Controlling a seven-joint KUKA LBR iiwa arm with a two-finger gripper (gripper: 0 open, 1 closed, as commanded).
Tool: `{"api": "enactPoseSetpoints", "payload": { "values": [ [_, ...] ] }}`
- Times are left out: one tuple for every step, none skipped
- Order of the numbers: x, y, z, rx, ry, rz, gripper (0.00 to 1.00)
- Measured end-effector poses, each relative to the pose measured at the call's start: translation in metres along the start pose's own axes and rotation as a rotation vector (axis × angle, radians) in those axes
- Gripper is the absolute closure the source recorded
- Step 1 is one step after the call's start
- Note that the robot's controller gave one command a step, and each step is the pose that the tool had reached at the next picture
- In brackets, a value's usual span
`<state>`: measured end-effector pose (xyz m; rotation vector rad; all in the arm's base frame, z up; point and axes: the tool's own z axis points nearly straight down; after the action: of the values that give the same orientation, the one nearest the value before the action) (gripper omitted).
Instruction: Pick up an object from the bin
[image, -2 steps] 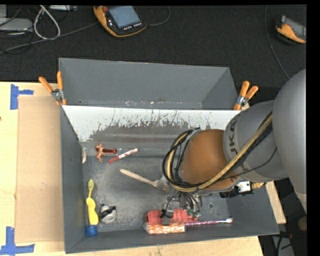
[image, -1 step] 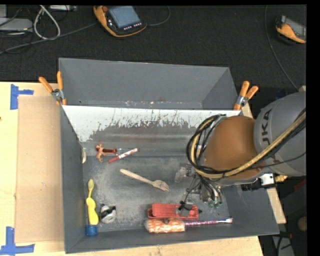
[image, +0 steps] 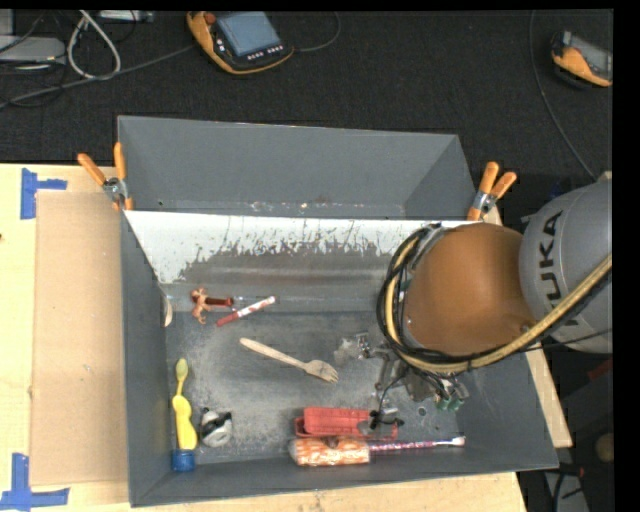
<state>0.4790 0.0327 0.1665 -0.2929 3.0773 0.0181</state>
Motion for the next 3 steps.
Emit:
{"api": "enactPoseSetpoints", "payload": {
  "values": [
    [0.006,0.006,0.021,0.002,0.0,0.027,0.0],
    [0.003,0.014,0.041,0.001,0.001,0.049,0.0],
    [0.003,0.015,0.051,0.0,0.002,-0.144,0.0]
  ]
}}
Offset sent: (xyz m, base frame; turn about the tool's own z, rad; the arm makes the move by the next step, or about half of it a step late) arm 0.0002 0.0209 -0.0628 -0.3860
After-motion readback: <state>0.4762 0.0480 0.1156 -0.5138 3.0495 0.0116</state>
